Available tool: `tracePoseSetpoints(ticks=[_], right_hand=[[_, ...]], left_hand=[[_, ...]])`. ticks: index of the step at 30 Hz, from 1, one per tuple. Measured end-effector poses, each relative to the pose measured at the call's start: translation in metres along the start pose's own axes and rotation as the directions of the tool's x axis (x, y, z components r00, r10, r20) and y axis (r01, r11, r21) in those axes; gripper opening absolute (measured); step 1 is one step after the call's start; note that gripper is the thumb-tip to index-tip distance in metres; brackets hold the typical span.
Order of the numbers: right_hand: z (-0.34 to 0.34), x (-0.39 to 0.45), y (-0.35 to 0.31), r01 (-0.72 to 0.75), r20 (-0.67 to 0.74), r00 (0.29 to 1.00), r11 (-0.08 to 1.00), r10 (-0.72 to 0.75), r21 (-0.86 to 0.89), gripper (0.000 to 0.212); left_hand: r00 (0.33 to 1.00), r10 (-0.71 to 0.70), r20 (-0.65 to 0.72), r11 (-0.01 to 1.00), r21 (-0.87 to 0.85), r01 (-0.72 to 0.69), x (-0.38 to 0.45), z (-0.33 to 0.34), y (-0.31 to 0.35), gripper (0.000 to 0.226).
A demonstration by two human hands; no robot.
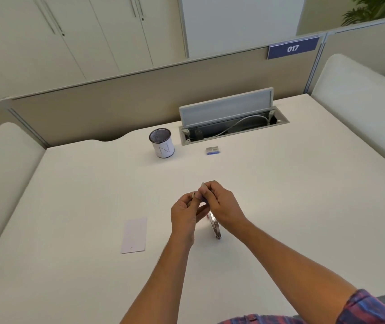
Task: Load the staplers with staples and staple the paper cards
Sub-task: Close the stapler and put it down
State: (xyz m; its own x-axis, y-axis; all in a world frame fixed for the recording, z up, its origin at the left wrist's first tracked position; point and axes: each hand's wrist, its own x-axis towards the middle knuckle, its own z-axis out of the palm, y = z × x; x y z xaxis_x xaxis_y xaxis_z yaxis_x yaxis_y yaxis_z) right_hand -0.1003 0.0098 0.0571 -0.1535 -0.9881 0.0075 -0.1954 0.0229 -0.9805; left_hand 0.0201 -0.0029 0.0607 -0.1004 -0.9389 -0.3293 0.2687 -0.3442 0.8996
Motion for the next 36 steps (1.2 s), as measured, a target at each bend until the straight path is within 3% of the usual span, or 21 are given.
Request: tracePoseSetpoints(ticks=[8,11,13,16,20,23,27,29,32,36], right_hand=[[0.029,0.000,-0.003,-0.012,-0.107,0.994,0.978,0.035,0.209,0.020],[0.029,0.008,-0.011,0.012,-0.300,0.940,0.861,0.164,0.509,0.026],[0.025,0.013,-0.013,0.059,-0.366,0.913,0.832,0.179,0.552,0.030],[0.020,0.015,-0.007,-0.025,-0.299,0.920,0.802,0.251,0.597,0.037],[0.007,0.016,-0.003,-0.148,-0.153,0.899,0.615,0.410,0.775,0.052],[0.004,0.013,-0.002,-0.173,-0.102,0.904,0.574,0.415,0.801,0.042],[0.001,0.015,0.001,-0.216,-0.052,0.875,0.484,0.481,0.848,0.038],[-0.001,0.015,0.003,-0.245,-0.032,0.866,0.477,0.499,0.844,0.037],[-0.001,0.015,0.007,-0.302,0.025,0.864,0.478,0.503,0.825,0.037],[0.003,0.011,0.007,-0.394,0.140,0.873,0.505,0.468,0.768,0.040]], left_hand=[[0.989,0.066,-0.130,0.997,-0.025,-0.070,-0.002,-0.004,0.012,0.017],[0.972,-0.015,-0.233,0.990,-0.139,-0.018,0.001,-0.010,0.006,0.010],[0.966,-0.052,-0.252,0.978,-0.209,-0.002,0.001,-0.015,0.005,0.009],[0.979,-0.041,-0.200,0.962,-0.272,-0.016,0.003,-0.019,0.009,0.009],[0.989,-0.022,-0.145,0.939,-0.341,-0.029,0.012,-0.029,0.020,0.014],[0.997,-0.006,-0.075,0.949,-0.315,-0.018,0.013,-0.036,0.021,0.015],[0.994,0.047,-0.101,0.990,-0.127,-0.059,0.014,-0.045,0.019,0.010],[0.981,0.134,-0.138,0.985,0.131,-0.116,0.014,-0.051,0.021,0.010],[0.957,0.283,-0.064,0.778,0.599,-0.190,0.014,-0.058,0.024,0.016],[0.923,0.277,0.267,0.425,0.827,-0.368,0.009,-0.050,0.034,0.031]])
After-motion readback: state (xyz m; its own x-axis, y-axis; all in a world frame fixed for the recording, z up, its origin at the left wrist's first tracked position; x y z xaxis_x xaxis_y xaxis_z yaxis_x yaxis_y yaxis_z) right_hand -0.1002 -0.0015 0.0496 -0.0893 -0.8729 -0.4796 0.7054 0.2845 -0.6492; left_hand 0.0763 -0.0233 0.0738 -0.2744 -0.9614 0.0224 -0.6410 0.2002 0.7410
